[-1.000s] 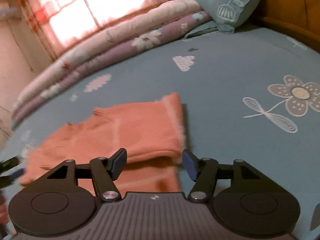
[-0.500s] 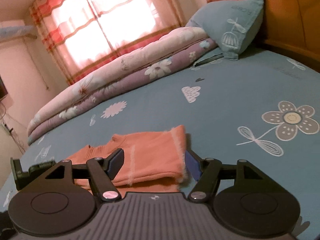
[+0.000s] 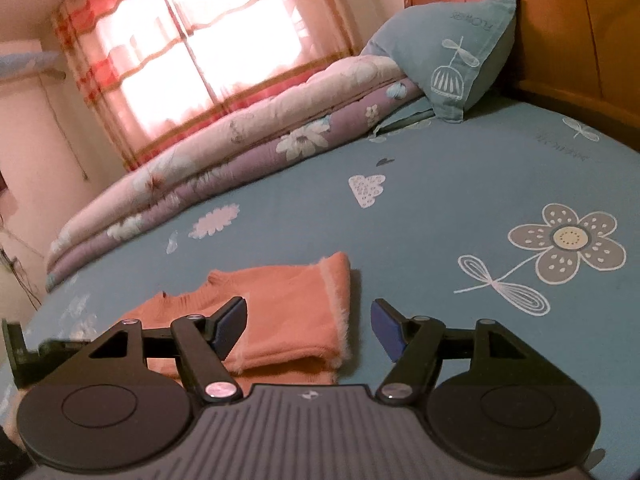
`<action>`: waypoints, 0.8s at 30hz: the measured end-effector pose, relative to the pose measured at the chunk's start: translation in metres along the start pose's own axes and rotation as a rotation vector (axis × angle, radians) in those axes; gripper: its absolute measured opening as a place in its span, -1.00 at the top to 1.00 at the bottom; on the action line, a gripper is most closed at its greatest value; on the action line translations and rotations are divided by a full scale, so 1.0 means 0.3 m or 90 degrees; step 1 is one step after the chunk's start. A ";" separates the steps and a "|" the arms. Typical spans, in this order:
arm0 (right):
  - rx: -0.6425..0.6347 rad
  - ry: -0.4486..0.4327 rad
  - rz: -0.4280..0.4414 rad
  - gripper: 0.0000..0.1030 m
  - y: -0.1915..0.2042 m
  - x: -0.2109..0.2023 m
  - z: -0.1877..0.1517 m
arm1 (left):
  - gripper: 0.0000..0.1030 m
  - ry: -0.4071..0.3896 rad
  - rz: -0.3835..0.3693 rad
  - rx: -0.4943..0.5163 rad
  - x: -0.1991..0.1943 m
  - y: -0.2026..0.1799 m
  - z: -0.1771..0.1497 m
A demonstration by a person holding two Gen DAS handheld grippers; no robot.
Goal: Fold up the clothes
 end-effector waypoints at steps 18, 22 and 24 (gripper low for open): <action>0.068 0.092 0.112 0.63 -0.090 0.409 -0.073 | 0.28 -0.019 0.086 0.028 -0.152 0.053 0.007; 0.081 0.113 0.103 0.87 -0.113 0.445 -0.096 | 0.07 -0.017 0.041 0.117 -0.174 -0.117 -0.004; 0.086 0.114 0.107 0.93 -0.123 0.436 -0.094 | -0.01 -0.003 -0.010 0.165 -0.155 -0.242 -0.018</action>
Point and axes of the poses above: each gripper's, at about its wrist camera, not at the fingertips, and x roughly the way its jaws point, y to its left, z to its top, the point moved 1 cm from there along x, roughly the way its jaws point, and after that the axes turned 3 degrees about y, right-handed, at the moved point
